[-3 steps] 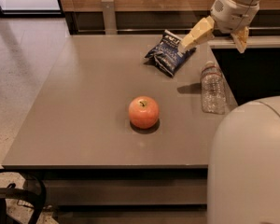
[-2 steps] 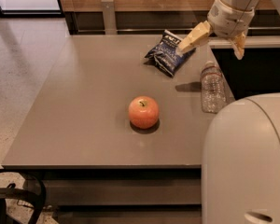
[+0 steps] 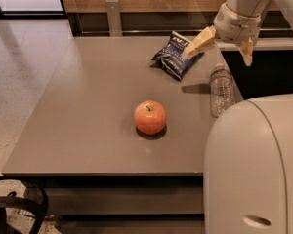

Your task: Place water bottle upright

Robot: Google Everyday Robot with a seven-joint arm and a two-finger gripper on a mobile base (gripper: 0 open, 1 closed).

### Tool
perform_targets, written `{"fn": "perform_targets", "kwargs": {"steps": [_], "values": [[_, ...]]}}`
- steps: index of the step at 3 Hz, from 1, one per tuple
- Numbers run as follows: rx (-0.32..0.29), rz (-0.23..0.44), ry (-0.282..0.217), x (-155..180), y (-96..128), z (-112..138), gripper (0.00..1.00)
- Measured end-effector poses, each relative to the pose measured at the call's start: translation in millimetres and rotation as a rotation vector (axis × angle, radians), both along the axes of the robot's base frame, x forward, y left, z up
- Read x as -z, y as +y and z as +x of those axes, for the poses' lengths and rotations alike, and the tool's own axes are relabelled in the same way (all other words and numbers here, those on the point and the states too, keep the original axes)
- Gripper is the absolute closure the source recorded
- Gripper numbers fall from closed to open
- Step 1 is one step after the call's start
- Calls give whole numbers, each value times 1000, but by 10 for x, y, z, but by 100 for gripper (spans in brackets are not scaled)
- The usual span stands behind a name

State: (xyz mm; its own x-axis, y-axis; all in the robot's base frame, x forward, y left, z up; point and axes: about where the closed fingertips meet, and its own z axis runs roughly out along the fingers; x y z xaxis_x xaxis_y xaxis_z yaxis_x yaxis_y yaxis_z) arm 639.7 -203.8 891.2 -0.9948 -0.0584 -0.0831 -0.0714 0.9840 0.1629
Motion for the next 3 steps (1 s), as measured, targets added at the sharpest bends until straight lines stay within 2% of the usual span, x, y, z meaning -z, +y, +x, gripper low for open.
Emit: {"fn": "perform_targets", "kwargs": {"steps": [1, 2, 3], "values": [[95, -86, 31, 83, -3, 70, 0], [252, -202, 82, 186, -159, 83, 0], [373, -270, 90, 144, -325, 33, 0]]}}
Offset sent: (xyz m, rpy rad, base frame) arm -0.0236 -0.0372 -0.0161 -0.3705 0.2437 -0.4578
